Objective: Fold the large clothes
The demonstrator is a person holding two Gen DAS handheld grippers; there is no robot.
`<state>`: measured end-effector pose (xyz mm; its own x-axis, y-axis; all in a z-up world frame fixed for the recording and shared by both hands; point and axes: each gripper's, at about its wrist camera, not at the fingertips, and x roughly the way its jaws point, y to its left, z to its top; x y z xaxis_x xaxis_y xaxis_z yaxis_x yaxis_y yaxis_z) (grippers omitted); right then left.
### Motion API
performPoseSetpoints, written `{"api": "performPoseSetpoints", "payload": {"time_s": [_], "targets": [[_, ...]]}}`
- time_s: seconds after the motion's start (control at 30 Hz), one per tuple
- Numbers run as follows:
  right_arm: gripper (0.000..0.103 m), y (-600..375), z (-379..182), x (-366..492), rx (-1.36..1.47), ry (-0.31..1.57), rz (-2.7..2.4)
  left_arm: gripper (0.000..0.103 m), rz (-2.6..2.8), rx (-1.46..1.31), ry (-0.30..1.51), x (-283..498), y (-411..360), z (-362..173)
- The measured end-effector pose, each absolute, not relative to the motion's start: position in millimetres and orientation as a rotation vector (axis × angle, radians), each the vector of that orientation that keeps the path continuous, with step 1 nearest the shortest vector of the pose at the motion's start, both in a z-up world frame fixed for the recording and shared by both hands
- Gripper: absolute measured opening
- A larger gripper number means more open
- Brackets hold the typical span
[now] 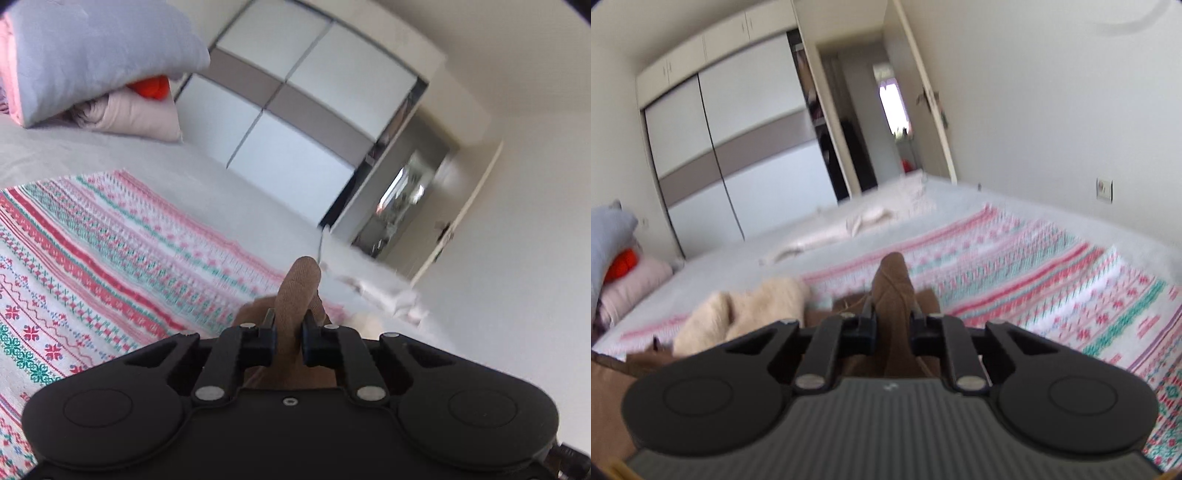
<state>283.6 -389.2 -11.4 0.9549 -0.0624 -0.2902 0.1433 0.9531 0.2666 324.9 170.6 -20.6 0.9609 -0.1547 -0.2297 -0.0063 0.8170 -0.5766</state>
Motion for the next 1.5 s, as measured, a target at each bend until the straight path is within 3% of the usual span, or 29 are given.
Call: {"api": "performPoseSetpoints", "payload": {"time_s": [0.23,0.43,0.63,0.8,1.1,1.27,1.4,1.5], "targets": [[0.013,-356.0,25.3,268.2,0.197,0.1,-0.207,0.012,0.005,-0.649,0.152,308.6,163.0,6.0],[0.013,-351.1,56.6,272.3,0.192,-0.023,-0.283,0.012,0.014,-0.537,0.102,339.8,156.6,43.4],[0.013,-356.7,71.9,337.4,0.13,-0.036,-0.351,0.013,0.015,-0.436,0.072,403.2,136.2,75.3],[0.013,-342.3,61.4,399.5,-0.029,-0.034,-0.398,0.013,0.069,-0.345,0.08,464.0,117.1,68.1],[0.014,-348.4,-17.0,503.0,-0.091,0.123,-0.429,0.01,0.227,-0.217,0.126,557.1,102.4,-12.1],[0.018,-364.5,-72.9,549.0,-0.016,0.324,-0.427,0.007,0.301,-0.249,0.266,592.3,128.5,-59.8],[0.025,-388.7,-99.5,588.4,0.072,0.644,-0.414,0.009,0.296,-0.317,0.343,600.5,137.5,-79.3],[0.025,-411.5,-109.0,581.3,0.224,0.67,-0.393,0.009,0.321,-0.392,0.414,607.8,147.9,-84.2]]}}
